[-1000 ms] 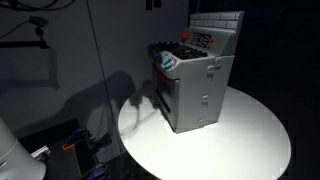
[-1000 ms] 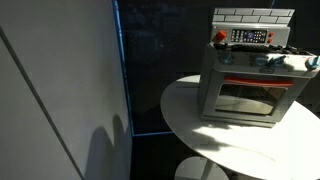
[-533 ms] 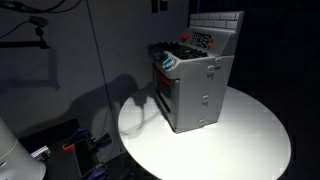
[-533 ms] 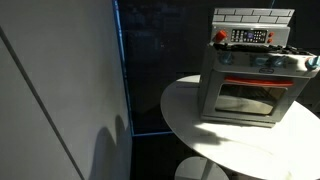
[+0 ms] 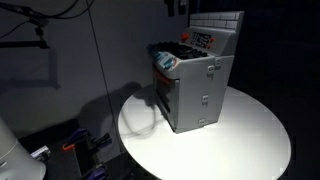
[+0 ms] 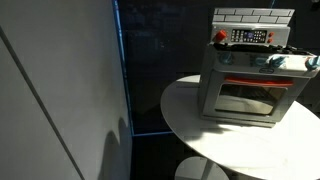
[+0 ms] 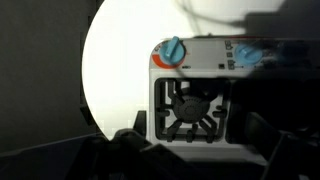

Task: Press the top right orange button on the stove

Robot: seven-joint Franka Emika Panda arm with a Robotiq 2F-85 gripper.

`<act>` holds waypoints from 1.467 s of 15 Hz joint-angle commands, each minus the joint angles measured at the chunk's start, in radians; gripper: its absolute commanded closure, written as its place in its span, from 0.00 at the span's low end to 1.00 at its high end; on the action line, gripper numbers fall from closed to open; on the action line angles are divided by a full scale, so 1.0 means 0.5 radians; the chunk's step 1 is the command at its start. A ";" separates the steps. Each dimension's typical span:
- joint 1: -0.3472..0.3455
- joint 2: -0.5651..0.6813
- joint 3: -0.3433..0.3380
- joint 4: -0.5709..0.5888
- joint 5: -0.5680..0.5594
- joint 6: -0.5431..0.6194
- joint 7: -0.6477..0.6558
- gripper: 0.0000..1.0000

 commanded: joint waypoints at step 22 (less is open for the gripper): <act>0.004 0.249 -0.068 0.001 -0.348 0.393 0.548 0.00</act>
